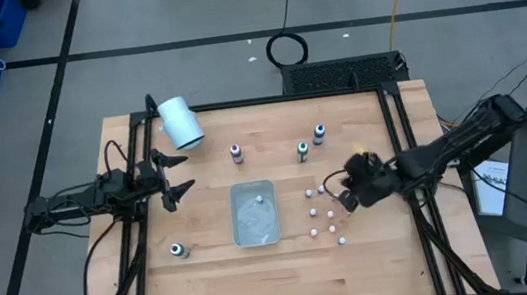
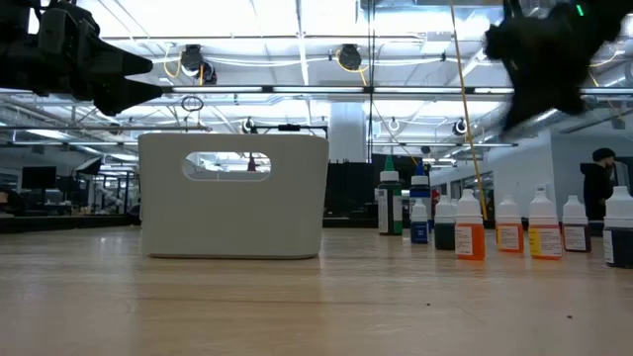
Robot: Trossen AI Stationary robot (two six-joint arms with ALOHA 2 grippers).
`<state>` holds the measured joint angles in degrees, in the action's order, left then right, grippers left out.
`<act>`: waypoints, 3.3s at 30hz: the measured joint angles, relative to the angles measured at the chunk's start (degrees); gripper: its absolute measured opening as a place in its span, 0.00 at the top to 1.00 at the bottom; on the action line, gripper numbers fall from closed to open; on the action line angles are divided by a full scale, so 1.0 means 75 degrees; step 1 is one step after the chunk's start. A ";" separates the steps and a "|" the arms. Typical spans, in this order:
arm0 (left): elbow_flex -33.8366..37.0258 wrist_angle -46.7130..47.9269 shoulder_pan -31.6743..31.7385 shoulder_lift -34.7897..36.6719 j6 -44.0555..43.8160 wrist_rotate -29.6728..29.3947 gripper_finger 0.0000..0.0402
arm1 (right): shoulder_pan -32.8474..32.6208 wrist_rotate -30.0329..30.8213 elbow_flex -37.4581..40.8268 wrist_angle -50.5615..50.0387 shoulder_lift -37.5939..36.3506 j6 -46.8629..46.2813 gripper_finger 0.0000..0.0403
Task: Pick & Place food coloring
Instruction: Put the yellow food coloring bottle into the bin
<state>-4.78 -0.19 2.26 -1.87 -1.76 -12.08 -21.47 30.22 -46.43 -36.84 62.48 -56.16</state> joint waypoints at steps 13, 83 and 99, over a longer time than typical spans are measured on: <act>0.0000 0.0099 0.0000 0.0000 -0.0268 0.0009 0.09 | 0.0270 -0.1420 0.0119 0.4571 -0.1653 0.7187 1.00; 0.0000 0.0863 0.0002 0.0000 -0.0632 -0.0200 0.09 | 0.1623 -0.3667 -0.0881 -0.0639 0.3121 0.3753 0.60; 0.0000 0.0860 0.0000 0.0000 -0.0629 -0.0201 0.09 | 0.1745 -0.3661 -0.0487 -0.0184 0.3121 0.3772 0.61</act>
<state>-4.78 6.26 2.26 -1.87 -6.48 -13.58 -8.38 2.76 -50.09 -38.23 85.89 -27.87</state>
